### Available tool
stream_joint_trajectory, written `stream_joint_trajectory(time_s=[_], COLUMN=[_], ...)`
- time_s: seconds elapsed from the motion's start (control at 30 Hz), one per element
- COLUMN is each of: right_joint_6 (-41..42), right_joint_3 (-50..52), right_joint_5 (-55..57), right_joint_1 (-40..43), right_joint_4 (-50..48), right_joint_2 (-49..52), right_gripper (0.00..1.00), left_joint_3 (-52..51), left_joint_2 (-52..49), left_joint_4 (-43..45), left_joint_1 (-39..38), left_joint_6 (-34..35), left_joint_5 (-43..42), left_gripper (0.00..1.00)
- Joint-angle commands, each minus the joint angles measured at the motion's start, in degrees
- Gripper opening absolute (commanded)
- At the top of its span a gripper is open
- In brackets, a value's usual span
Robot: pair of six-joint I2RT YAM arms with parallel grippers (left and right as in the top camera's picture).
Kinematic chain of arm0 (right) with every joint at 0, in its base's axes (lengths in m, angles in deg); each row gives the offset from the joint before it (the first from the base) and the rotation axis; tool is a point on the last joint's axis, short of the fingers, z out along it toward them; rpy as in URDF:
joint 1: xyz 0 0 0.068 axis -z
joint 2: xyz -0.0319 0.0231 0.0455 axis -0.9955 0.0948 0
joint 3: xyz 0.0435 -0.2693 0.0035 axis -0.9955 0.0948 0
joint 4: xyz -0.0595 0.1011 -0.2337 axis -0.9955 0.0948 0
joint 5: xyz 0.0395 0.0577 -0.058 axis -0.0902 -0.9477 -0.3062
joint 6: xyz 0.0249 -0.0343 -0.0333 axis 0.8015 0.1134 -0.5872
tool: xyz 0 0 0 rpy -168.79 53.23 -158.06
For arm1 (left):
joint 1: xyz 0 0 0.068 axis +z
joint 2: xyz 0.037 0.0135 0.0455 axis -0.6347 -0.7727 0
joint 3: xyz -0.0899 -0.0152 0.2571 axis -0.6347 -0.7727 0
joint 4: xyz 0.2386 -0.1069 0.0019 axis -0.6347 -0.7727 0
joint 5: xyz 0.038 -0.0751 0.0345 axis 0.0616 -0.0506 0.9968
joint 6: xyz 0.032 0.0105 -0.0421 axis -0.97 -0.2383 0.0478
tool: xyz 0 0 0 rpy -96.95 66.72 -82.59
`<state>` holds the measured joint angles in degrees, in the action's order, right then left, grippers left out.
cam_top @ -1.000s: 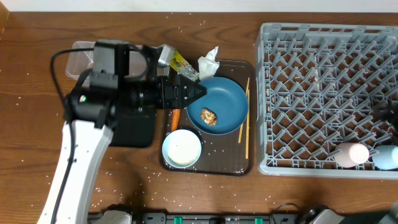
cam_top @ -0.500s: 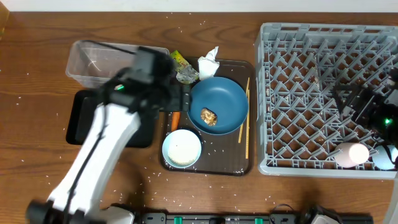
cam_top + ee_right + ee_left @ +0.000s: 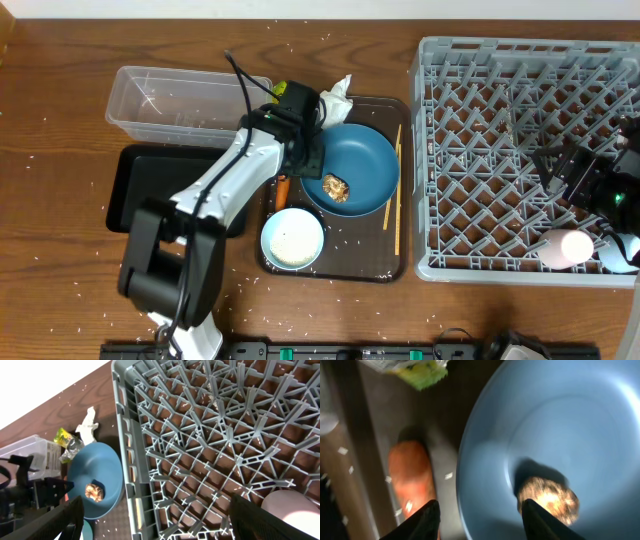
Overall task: Sort waste into correct bins and load items into the dishwasher rack
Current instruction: 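Grasp the rim of the blue bowl with the left gripper, then lift the blue bowl and tip the cookie onto the black tray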
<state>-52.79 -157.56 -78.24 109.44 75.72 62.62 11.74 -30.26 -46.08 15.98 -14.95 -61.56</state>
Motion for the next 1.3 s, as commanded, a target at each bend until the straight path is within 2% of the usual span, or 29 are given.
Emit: stream_joint_trajectory(time_s=[0.0, 0.07, 0.13, 0.33, 0.37, 0.4, 0.43, 0.6, 0.87, 1.0, 1.17, 1.27], right_joint_6=[-1.1, -1.1, -1.1, -1.1, -1.1, -1.1, -1.1, -1.1, -1.2, -1.2, -1.2, -1.2], right_joint_3=[-0.5, -0.5, -0.5, -0.5, -0.5, -0.5, -0.5, -0.5, -0.5, -0.5, -0.5, -0.5], right_joint_5=[0.4, 0.4, 0.4, 0.4, 0.4, 0.4, 0.5, 0.5, 0.9, 0.9, 0.9, 0.9], right_joint_1=[-0.5, -0.5, -0.5, -0.5, -0.5, -0.5, -0.5, -0.5, -0.5, -0.5, -0.5, -0.5], right_joint_4=[0.2, 0.2, 0.2, 0.2, 0.2, 0.2, 0.2, 0.2, 0.4, 0.4, 0.4, 0.4], right_joint_2=[0.1, 0.1, 0.1, 0.1, 0.1, 0.1, 0.1, 0.1, 0.1, 0.1, 0.1, 0.1], right_gripper=[0.84, 0.84, 0.85, 0.85, 0.85, 0.85, 0.85, 0.85, 0.85, 0.85, 0.85, 0.85], left_joint_3=[-0.3, -0.3, -0.3, -0.3, -0.3, -0.3, -0.3, 1.4, 5.0, 5.0, 5.0, 5.0], left_joint_2=[-3.1, -5.0, -6.5, -9.2, -9.2, -9.2, -9.2, -5.6, 11.0, 20.8, 30.8, 35.4], left_joint_4=[1.8, 2.8, 3.7, 6.2, 6.3, 6.2, 6.1, 2.7, -5.1, -11.1, -21.6, -26.3], left_joint_1=[-0.2, -0.2, -0.2, -0.2, -0.2, -0.2, -0.2, -0.1, 0.1, 1.2, 1.5, 1.6], left_joint_6=[-0.4, -0.4, -0.4, -0.4, -0.4, -0.4, -0.3, -0.3, -0.4, -1.6, -2.8, -2.7], left_joint_5=[1.4, 1.4, 1.4, 2.6, 2.5, 2.5, 2.5, 1.4, 4.1, 13.7, 36.9, 44.2], left_gripper=[0.49, 0.42, 0.30, 0.28, 0.22, 0.09, 0.06, 0.06, 0.06, 0.06, 0.06, 0.06])
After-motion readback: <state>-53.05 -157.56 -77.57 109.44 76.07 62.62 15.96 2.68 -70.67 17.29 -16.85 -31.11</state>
